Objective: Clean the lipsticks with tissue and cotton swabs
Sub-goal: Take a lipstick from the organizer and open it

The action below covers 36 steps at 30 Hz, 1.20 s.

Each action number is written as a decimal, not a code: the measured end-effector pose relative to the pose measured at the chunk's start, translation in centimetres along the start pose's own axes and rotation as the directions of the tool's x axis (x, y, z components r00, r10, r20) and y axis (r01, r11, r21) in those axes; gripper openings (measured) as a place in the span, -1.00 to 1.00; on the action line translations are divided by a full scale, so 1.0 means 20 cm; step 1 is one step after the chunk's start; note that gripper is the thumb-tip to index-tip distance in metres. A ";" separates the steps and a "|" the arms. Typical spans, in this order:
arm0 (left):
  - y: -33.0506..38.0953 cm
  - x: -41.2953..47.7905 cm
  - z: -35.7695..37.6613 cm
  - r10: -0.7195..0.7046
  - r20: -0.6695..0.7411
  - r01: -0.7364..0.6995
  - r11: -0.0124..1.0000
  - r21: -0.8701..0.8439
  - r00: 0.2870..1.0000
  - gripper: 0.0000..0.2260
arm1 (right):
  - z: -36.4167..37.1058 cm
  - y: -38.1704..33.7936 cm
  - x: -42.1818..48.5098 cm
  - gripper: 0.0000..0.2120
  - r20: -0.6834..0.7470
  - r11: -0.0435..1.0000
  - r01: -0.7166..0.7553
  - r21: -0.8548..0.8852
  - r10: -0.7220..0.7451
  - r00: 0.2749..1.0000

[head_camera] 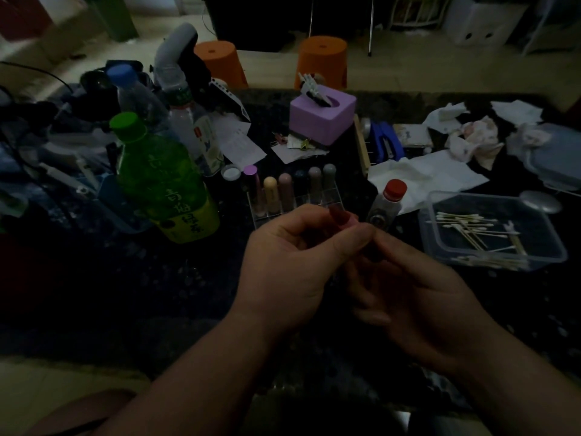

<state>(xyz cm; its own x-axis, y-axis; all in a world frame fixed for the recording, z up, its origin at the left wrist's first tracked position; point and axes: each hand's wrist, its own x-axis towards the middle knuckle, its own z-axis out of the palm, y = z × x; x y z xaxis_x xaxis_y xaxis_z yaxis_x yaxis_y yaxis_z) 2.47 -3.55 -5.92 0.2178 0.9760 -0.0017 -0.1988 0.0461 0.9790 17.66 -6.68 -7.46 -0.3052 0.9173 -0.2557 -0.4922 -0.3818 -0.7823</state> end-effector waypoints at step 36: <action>-0.37 0.13 -0.15 -0.251 0.064 0.023 0.331 0.943 0.966 -0.80 | -0.26 0.03 0.04 -0.89 -0.326 0.442 -0.199 -0.875 -0.234 0.916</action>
<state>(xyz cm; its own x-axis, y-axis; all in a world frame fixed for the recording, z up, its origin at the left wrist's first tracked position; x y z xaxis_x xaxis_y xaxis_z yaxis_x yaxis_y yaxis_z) 1.64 -0.75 -13.84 0.3216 0.9174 -0.2343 0.8405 -0.1626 0.5168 21.46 -5.57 -11.07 0.1015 0.9663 -0.2367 0.5566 -0.2524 -0.7915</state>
